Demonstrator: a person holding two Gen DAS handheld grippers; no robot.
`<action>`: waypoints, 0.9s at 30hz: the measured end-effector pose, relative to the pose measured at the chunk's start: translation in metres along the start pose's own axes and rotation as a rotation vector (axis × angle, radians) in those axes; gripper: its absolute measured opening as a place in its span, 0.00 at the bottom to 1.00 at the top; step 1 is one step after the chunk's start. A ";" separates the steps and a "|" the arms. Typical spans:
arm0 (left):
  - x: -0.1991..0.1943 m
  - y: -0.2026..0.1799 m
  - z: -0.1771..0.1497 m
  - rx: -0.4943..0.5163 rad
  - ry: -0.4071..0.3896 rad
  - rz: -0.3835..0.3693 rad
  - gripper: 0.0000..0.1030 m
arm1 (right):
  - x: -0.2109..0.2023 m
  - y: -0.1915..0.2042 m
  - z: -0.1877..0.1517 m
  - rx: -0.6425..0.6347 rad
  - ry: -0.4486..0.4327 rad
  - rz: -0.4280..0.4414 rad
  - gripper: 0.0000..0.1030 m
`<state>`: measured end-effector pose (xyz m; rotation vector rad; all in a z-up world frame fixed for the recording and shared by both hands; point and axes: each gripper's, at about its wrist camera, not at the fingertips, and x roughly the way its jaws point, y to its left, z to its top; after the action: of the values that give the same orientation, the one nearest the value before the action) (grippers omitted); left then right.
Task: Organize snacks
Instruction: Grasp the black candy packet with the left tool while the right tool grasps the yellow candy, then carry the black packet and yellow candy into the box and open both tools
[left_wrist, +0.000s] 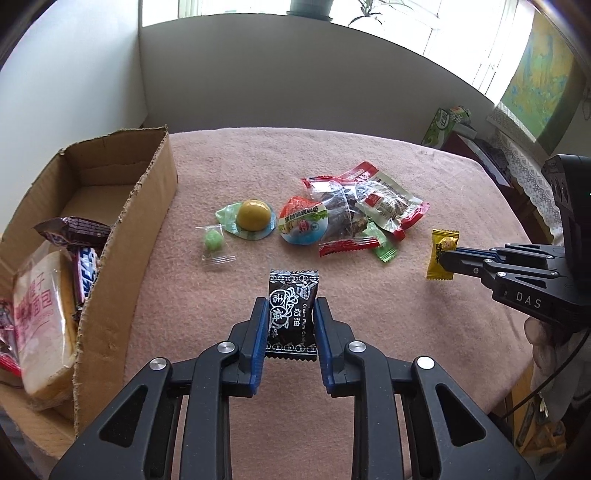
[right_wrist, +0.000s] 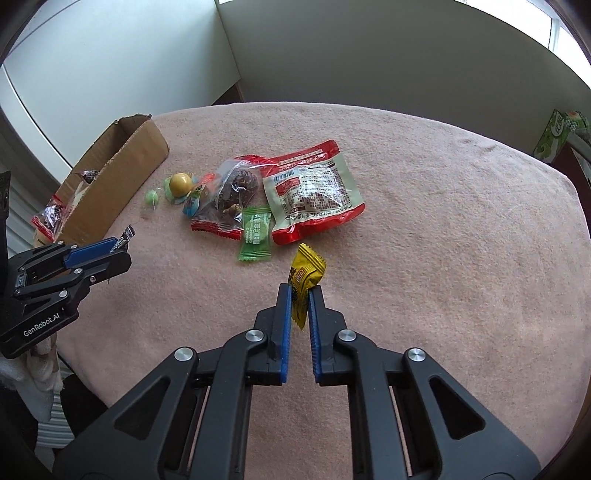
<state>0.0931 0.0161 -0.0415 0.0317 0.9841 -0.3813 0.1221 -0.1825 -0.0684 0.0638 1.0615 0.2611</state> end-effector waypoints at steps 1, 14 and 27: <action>-0.003 0.000 0.000 -0.001 -0.004 -0.002 0.22 | -0.002 0.002 0.002 -0.004 -0.006 0.003 0.08; -0.050 0.039 0.002 -0.071 -0.102 0.024 0.22 | -0.041 0.053 0.032 -0.054 -0.119 0.102 0.08; -0.080 0.109 -0.008 -0.178 -0.152 0.133 0.22 | -0.030 0.148 0.086 -0.160 -0.140 0.237 0.08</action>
<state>0.0830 0.1432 0.0036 -0.0911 0.8576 -0.1705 0.1562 -0.0404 0.0257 0.0636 0.8905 0.5476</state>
